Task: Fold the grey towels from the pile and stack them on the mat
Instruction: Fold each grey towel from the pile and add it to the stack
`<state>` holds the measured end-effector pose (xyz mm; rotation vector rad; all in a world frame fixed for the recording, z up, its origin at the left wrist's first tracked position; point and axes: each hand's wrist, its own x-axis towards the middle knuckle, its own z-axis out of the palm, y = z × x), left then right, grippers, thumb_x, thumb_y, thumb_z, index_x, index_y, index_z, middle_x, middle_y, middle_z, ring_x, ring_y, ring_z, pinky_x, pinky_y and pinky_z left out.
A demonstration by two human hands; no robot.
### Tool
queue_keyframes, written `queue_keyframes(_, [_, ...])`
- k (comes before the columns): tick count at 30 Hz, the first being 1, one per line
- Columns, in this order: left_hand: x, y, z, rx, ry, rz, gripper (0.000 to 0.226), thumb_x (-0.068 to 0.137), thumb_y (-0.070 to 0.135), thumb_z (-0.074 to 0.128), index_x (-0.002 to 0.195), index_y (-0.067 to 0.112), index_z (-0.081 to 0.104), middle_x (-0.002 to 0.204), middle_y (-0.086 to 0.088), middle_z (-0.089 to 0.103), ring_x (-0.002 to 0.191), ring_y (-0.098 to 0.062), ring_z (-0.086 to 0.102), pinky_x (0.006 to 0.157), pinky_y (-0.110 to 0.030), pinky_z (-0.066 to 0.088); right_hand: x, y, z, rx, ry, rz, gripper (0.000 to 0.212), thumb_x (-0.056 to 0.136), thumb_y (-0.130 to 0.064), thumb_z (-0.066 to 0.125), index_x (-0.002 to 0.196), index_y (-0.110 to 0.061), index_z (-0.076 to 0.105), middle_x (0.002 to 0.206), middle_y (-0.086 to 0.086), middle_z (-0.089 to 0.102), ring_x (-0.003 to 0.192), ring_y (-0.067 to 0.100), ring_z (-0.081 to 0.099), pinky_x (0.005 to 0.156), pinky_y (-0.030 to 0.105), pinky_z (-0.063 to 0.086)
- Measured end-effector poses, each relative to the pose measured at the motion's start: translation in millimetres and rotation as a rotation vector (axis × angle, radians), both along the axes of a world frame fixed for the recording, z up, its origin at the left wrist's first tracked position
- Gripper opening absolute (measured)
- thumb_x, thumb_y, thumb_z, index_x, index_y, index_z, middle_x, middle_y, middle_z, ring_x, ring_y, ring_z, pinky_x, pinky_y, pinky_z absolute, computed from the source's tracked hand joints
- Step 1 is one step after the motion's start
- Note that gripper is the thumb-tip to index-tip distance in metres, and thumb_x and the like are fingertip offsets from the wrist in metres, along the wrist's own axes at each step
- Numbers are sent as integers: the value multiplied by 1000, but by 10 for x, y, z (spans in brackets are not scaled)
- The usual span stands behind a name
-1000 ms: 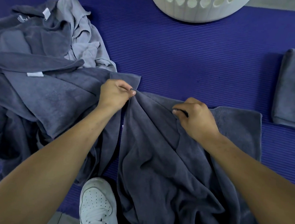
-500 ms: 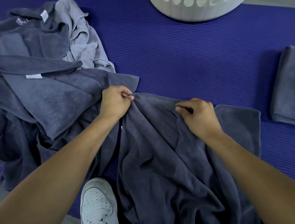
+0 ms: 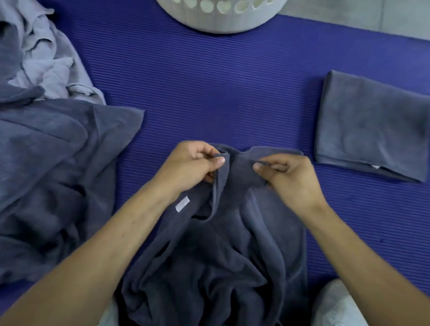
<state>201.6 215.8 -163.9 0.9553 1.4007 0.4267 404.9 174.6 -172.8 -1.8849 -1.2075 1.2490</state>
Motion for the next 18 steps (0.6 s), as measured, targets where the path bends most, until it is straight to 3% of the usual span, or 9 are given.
queue_keyframes(3, [442, -90, -111, -57, -79, -15, 13, 91, 2, 65, 82, 10, 62, 65, 2, 68, 57, -6, 64, 54, -19, 52, 295, -97, -60, -37, -66, -93, 11, 84, -16, 76, 77, -24, 75, 58, -14, 68, 49, -3, 55, 56, 21, 50])
queue_keyframes(5, [626, -131, -146, -84, -97, -4, 11, 91, 4, 67, 83, 11, 63, 72, -1, 70, 64, -9, 66, 60, -22, 54, 449, -96, -88, -36, -112, -104, 8, 85, -17, 76, 79, -21, 77, 62, -13, 70, 53, -3, 59, 57, 17, 49])
queue_keyframes(7, [742, -157, -159, -110, -137, 42, 8, 91, 6, 67, 85, 11, 65, 74, -2, 71, 68, -13, 68, 63, -24, 54, 552, -51, -118, -10, -169, -93, 5, 86, -19, 75, 82, -19, 79, 69, -10, 73, 62, 0, 65, 61, 17, 51])
queue_keyframes(12, [861, -169, -197, -118, -175, 182, 1, 92, 10, 67, 91, 9, 68, 83, -5, 73, 79, -16, 71, 76, -29, 57, 660, 123, -238, 23, -282, -146, 9, 85, -22, 76, 87, -14, 79, 78, -4, 74, 75, 9, 70, 76, 32, 59])
queue_keyframes(18, [858, -194, -265, -133, -163, 215, 4, 94, 8, 63, 91, 8, 65, 84, -6, 72, 81, -17, 70, 78, -30, 57, 651, 156, -289, -14, -431, -164, 13, 86, -23, 74, 81, -12, 76, 70, 3, 70, 69, 20, 67, 68, 38, 59])
